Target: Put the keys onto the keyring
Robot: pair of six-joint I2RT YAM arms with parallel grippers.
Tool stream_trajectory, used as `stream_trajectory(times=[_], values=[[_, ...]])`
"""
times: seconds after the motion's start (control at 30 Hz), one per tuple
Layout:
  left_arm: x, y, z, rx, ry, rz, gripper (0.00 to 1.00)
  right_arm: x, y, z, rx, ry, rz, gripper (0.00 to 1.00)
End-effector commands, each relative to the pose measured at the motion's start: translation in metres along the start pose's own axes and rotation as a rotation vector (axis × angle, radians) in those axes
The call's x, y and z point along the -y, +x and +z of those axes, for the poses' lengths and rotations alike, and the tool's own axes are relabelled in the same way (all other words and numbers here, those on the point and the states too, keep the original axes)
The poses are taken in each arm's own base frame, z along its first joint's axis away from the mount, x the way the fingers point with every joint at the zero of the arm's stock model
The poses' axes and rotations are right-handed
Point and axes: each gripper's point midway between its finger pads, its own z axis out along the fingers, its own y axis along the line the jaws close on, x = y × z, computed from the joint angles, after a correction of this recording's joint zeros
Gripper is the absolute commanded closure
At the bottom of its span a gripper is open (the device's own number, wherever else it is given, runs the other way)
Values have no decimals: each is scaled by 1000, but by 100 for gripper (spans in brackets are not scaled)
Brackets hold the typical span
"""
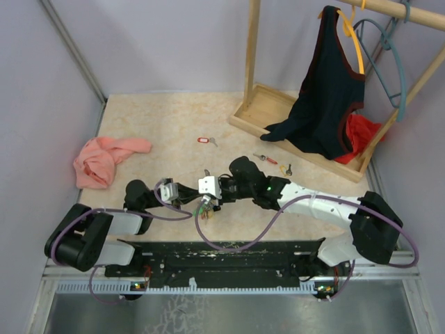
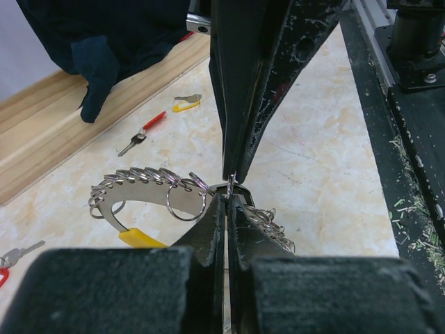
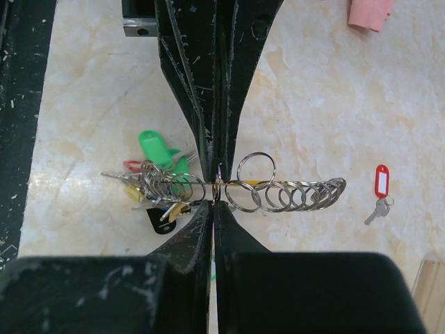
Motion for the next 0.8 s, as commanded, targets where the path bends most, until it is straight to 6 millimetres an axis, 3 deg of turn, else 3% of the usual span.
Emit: stream_trajectory(times=[0.0,0.47,0.77], values=[[-5,-12,5,24,23,80,100,17,-48,-5,132,1,9,100],[-8,4,11,-62,17,112,100,29,-58,-6,152,37,43,100],[-5,-2,12,-20,3,86,100,29,-54,-2,138,19,63,100]])
